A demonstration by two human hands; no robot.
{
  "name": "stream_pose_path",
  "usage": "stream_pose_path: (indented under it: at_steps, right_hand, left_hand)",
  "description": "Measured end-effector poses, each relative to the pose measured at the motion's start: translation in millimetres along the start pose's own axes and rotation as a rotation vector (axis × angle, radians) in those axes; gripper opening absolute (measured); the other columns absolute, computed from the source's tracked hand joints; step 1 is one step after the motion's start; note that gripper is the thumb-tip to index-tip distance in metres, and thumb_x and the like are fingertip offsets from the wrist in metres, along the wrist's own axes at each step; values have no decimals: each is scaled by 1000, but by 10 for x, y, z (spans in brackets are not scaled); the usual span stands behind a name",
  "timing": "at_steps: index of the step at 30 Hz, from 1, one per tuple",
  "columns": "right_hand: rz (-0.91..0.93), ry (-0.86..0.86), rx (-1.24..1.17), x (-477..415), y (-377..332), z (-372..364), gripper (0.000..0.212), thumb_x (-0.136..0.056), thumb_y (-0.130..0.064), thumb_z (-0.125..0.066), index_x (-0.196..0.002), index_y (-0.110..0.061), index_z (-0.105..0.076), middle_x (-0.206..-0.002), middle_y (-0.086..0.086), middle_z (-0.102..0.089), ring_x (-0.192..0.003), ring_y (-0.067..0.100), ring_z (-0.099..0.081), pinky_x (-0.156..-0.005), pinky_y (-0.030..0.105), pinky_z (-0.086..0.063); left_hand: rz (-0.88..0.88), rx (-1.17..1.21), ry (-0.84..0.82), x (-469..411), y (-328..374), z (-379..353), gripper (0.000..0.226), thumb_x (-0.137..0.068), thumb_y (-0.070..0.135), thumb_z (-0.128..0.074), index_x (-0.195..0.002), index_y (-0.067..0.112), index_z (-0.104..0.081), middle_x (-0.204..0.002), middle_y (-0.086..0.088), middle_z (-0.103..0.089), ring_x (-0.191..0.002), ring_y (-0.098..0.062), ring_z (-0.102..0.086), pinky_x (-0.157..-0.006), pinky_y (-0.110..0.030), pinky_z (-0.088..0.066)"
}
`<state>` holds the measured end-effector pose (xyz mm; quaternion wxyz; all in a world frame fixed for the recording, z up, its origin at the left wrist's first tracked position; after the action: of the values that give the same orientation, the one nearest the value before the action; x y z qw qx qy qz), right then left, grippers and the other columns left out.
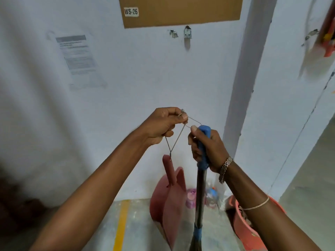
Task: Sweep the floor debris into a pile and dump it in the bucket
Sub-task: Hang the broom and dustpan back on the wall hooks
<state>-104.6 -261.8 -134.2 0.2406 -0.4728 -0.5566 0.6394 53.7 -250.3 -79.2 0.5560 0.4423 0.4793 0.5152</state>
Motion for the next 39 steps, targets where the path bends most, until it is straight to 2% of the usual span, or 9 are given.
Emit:
stream_pose_path:
  at_steps: [6,11,14,18,22,26,29,33,39]
  right_hand:
    - [78,-45,-75,-840,-68,170,36,-96,-28,-59,-76,2,-59,-58,14,-47,-45,22,-42,-48,27,-40]
    - [65,53,-115,-1459,-37,234,30,-99,-15,-55,-70,-6,-53,-57,10,-39,-47,21,-36,-48,27,-38]
    - [20,88,-45,-1827,-13,219,30,-101,-21,-54,-74,-8,-50,-54,4,-34,-45,17,-30,-47,26,-32]
    - [120,103,59,-2313,-79,161,36,-101,-35,-55,-77,-9,-51,-56,3,-37,-47,16,-33,-44,25,-35]
    - [183,121,62,-2930,-203,109,37,-103,-33,-49,-78,-7,-48,-58,5,-34,-48,18,-32,-47,27,-37]
    - [296,178,110,-3559,-428,158,38,-104,-25,-48,-80,4,-51,-57,8,-40,-48,20,-37,-47,30,-41]
    - [347,153,157,-3945,-639,165,38,-104,-21,-48,-82,10,-54,-59,16,-45,-49,27,-47,-52,38,-53]
    - [416,68,246,-4487,-937,127,35,-103,-16,-52,-84,12,-61,-66,24,-65,-61,40,-69,-68,54,-61]
    - [525,103,336,-5260,-1677,198,21,-95,-11,-65,-85,7,-70,-74,24,-71,-65,36,-73,-65,46,-62]
  left_hand:
    - [-20,-68,101,-648,258,237,8,-94,20,-70,-96,12,-69,-88,1,-69,-51,-10,-24,-45,-19,-29]
    - [-48,-105,60,-1236,350,435,22,-94,17,-70,-104,-3,-69,-77,0,-67,-53,-11,-23,-47,-21,-24]
    - [-72,-132,19,-1591,403,555,23,-92,15,-72,-104,-4,-71,-75,-1,-62,-53,-10,-26,-48,-22,-24]
    - [-129,-100,-18,-2093,583,916,21,-94,12,-68,-104,-6,-72,-83,1,-67,-56,-12,-21,-46,-19,-25]
    - [-201,-78,-105,-2573,933,1433,21,-101,10,-57,-105,-6,-69,-93,-7,-64,-57,-14,-17,-49,-20,-25]
    - [-361,-250,-169,-2991,1321,1798,18,-101,11,-58,-99,-2,-70,-96,-12,-62,-63,-12,-42,-66,-26,-47]
    - [-460,-366,-163,-3253,1556,2011,19,-99,13,-62,-100,-2,-73,-92,-18,-59,-74,-18,-53,-77,-30,-52]
    - [-582,-570,-133,-3567,1906,2153,18,-99,12,-61,-101,0,-74,-91,-20,-65,-77,-21,-60,-76,-32,-54]
    - [-772,-878,9,-3988,2829,2325,15,-99,18,-61,-101,11,-74,-89,-5,-71,-77,-19,-65,-74,-37,-57]
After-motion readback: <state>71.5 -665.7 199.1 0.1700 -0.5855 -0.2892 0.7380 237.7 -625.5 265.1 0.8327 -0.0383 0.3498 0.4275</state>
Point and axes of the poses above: each hand's wrist, its own x-axis away from the middle knuckle, its own z-axis out of the back of the hand, y = z × x, the point moved 5 cm from there along -x, towards the middle knuckle
